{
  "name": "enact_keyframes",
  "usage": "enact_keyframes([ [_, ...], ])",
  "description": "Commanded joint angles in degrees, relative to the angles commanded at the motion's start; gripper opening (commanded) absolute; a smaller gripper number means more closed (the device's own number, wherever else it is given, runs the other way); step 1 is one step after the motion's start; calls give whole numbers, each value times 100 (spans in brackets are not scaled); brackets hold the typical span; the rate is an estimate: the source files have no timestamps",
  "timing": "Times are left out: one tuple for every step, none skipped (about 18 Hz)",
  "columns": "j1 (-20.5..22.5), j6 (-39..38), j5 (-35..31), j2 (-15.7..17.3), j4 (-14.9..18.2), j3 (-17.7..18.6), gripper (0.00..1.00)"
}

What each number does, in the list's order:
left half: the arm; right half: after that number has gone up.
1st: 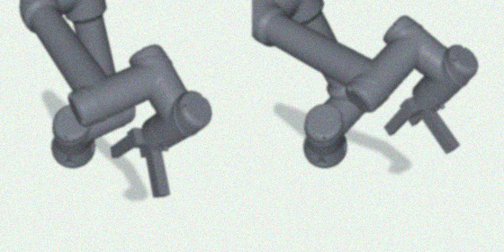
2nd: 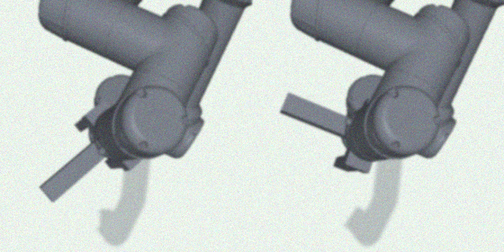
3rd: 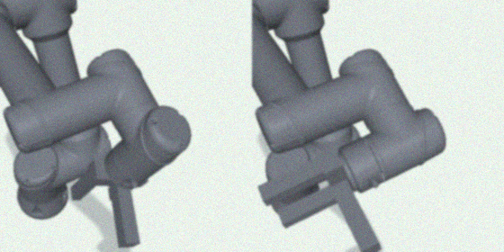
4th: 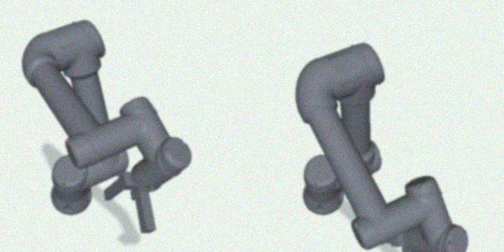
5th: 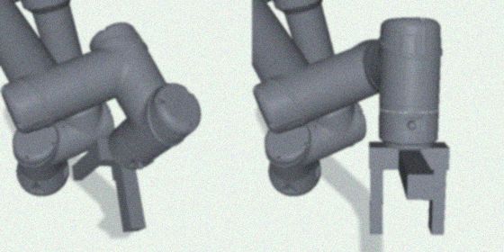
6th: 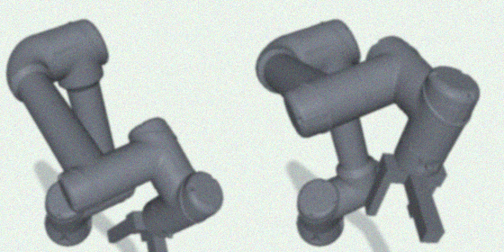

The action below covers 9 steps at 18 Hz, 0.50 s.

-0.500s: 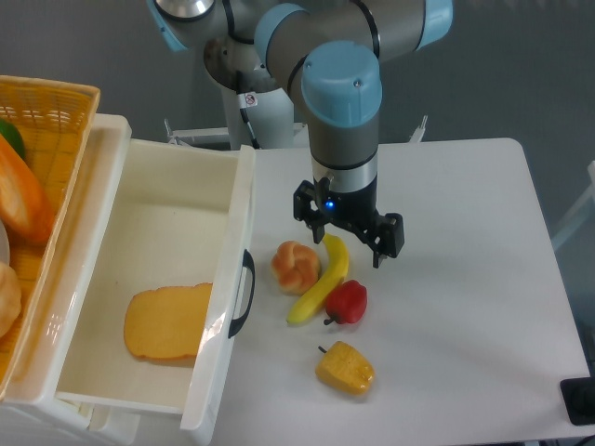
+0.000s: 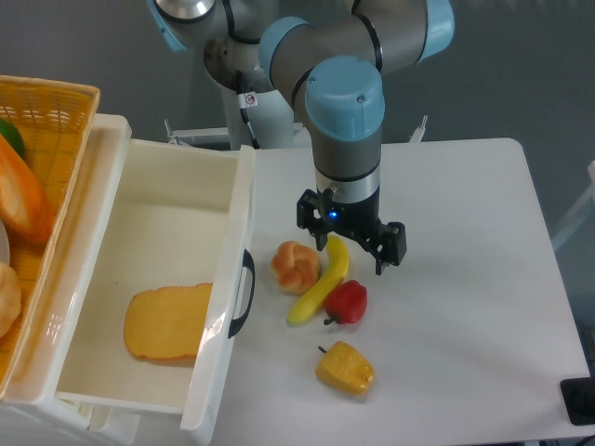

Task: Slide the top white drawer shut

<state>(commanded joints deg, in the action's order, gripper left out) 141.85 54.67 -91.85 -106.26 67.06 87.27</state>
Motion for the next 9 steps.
enact_keyframes([
  [0,0,9,0,0,9,100],
  [-9,0,9,-9,0,27,100],
  [-9,0,0,-17,0,62,100],
  [-9,-18,0,-35,0,97,100],
  [-9,-44,0,-44,-9,123,100],
  [-9,-44,0,-53,0,132,100],
  [-9,-36,0,-96,-9,124,100],
  [0,-27,0,-140,-9,115,100],
  [0,-18,0,-167,-9,115,100],
])
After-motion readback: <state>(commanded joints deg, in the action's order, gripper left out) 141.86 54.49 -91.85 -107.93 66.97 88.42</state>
